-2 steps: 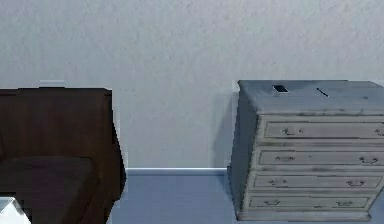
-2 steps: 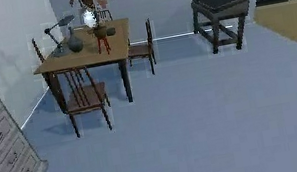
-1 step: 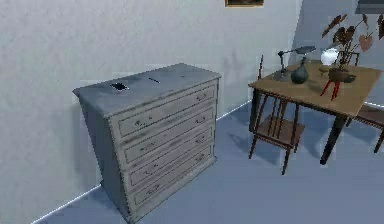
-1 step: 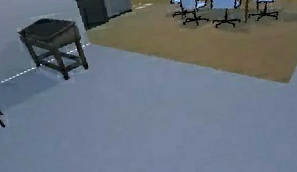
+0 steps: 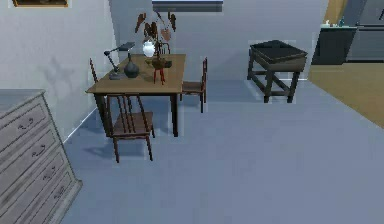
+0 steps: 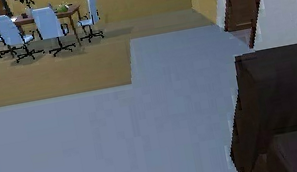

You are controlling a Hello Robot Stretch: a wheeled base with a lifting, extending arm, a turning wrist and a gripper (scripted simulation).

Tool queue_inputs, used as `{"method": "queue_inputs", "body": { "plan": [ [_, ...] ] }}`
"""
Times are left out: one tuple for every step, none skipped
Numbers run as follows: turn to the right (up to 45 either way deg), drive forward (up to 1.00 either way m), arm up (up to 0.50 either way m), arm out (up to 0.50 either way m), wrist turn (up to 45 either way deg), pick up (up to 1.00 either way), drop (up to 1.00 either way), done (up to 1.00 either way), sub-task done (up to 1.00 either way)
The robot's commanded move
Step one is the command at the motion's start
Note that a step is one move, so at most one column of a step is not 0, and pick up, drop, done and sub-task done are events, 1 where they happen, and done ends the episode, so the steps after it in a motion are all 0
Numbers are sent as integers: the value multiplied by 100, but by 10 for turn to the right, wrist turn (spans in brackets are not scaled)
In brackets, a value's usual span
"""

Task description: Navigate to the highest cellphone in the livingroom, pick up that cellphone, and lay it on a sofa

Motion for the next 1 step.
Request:
{"method": "queue_inputs", "body": {
  "plan": [
    [30, 0, 0, 0, 0, 0, 0, 0, 0]
  ]
}}
